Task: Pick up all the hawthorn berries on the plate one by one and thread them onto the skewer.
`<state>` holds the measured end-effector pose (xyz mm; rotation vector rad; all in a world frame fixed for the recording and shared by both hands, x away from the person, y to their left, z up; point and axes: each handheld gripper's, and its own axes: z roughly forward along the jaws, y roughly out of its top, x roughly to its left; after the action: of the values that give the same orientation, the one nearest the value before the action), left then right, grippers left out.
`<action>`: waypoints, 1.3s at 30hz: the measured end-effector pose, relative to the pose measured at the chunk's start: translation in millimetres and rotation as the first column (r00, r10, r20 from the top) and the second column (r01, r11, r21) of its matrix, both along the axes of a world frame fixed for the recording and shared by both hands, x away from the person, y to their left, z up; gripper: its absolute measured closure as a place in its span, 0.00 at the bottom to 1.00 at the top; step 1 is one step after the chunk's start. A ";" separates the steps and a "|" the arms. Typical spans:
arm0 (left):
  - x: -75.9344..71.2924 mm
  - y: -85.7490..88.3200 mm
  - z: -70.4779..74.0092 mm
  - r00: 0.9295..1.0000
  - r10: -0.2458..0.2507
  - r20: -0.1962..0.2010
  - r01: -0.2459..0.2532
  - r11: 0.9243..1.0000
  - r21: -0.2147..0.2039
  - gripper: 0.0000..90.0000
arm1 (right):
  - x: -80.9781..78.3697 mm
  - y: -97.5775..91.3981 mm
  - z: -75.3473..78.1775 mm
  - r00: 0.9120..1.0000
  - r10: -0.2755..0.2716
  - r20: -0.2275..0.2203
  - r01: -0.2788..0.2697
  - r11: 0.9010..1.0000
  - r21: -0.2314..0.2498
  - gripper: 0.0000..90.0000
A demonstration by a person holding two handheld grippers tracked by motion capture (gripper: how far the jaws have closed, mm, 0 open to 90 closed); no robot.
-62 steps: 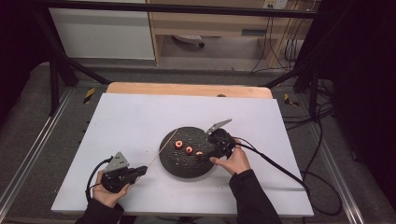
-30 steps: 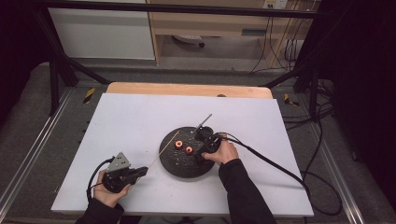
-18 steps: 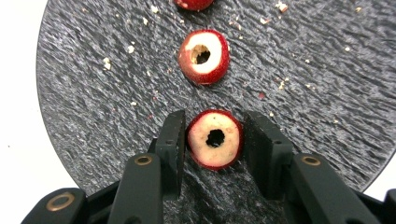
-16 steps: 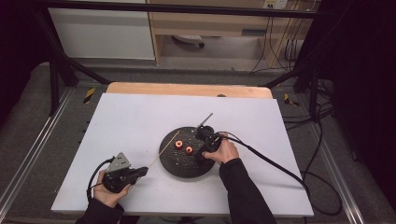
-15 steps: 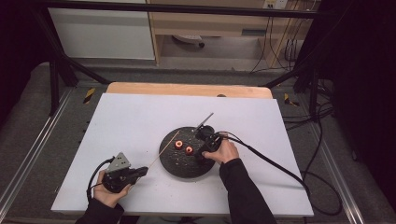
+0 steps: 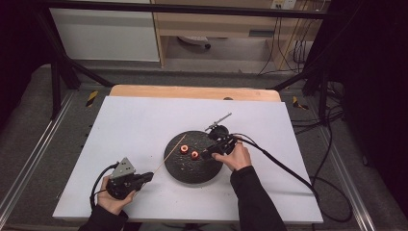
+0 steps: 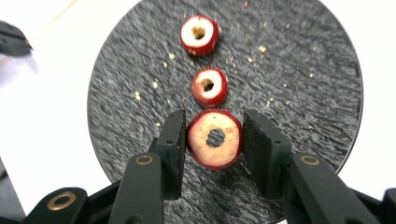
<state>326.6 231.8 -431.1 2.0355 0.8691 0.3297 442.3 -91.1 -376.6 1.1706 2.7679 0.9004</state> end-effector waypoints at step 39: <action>-5.3 -8.9 -1.1 0.999 0.042 0.018 -0.041 0.998 -0.043 0.98 | -32.3 -16.5 -28.5 0.895 -0.432 0.115 0.244 0.687 0.685 0.68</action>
<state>321.4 222.9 -432.2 1.9744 0.9008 0.3498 410.0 -107.6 -405.1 1.4220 1.9312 1.8912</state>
